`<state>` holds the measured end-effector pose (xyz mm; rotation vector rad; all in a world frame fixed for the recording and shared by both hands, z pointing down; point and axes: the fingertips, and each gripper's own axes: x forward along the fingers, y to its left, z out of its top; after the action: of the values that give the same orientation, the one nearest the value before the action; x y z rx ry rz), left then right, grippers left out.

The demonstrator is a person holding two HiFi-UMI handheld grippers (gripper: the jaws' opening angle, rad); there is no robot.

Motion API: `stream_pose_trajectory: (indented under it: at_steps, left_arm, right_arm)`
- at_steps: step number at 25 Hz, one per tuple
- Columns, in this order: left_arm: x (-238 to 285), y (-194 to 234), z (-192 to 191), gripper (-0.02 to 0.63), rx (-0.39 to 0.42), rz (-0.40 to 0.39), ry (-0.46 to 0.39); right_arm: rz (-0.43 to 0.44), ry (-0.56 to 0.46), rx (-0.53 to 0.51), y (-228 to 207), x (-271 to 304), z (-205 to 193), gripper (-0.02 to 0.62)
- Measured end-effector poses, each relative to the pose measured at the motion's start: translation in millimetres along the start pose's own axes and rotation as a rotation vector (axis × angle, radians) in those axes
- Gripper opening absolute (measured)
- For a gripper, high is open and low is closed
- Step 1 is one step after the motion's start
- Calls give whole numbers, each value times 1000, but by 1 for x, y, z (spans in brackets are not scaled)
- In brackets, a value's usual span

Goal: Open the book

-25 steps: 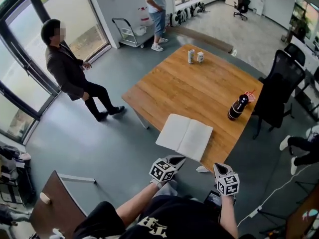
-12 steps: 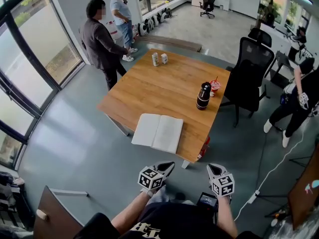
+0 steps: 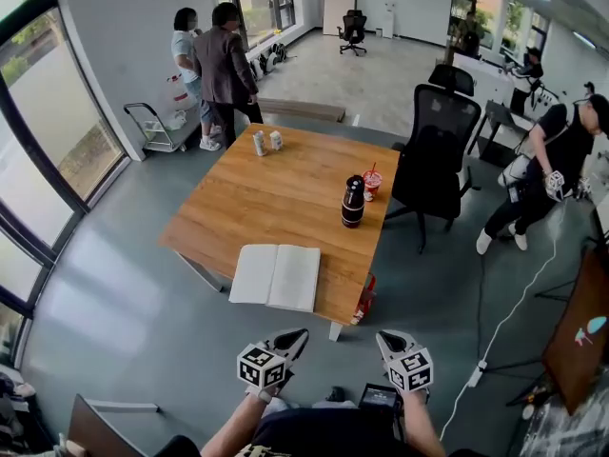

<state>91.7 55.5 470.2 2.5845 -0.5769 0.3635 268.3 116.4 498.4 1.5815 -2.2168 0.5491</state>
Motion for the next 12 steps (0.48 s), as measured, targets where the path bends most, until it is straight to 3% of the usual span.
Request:
stream_pose_trajectory:
  at_steps: [12]
  left_arm:
    - [-79, 51, -2, 5, 21, -4, -18]
  right_arm:
    - [-13, -67, -66, 93, 31, 60, -14]
